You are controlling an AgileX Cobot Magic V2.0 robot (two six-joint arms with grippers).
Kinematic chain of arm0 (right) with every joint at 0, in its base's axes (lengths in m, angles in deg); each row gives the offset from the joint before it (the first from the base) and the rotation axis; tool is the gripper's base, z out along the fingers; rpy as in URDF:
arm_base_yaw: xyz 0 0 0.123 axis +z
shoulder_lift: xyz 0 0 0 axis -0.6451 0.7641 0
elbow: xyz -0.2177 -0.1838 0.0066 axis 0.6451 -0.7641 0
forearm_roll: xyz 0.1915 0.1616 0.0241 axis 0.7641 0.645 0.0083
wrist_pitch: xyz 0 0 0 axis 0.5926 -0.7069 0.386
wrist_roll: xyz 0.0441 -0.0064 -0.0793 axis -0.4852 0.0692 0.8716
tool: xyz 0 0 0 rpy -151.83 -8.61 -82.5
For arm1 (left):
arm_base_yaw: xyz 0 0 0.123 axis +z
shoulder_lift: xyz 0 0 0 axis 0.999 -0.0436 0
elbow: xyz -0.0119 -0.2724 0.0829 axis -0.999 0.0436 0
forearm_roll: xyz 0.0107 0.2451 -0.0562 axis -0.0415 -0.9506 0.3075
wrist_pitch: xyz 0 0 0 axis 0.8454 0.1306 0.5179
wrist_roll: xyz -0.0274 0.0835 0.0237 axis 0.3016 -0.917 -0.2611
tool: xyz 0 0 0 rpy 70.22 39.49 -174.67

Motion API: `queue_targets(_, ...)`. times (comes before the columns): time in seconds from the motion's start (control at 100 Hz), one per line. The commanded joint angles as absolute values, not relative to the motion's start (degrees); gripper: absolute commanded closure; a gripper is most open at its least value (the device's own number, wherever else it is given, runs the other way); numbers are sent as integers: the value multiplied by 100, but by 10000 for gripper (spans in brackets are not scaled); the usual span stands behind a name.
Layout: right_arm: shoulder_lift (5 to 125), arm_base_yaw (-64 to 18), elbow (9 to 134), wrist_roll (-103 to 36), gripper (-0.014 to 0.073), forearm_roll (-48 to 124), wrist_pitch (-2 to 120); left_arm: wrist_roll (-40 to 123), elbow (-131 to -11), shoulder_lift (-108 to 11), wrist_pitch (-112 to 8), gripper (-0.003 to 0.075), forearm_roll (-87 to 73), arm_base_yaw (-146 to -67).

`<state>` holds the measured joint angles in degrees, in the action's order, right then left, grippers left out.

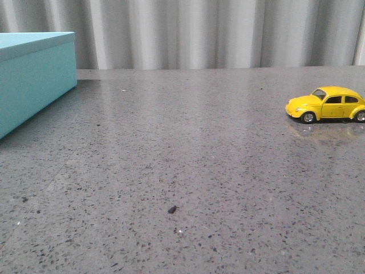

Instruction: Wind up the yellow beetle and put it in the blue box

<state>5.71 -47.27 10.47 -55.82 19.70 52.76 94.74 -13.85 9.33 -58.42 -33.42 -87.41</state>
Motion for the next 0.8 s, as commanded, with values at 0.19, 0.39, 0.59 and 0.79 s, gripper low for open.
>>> queue_targets(0.19, 483, -4760, 924, -5582, 635, 1952, 5347, 9530, -1227, 1100, -5581, 741, -3705, -8788)
queue_targets(0.39, 483, -4760, 924, -5582, 635, 1952, 5347, 9530, -1227, 1100, -5581, 741, -3705, -8788)
queue_targets(0.59, 483, -4760, 924, -5582, 635, 1952, 5347, 9530, -1227, 1100, -5568, 741, -3720, -8788)
queue_targets(0.79, 483, -4760, 924, -5582, 635, 1952, 5347, 9530, -1227, 1100, -5213, 741, -3720, -8788)
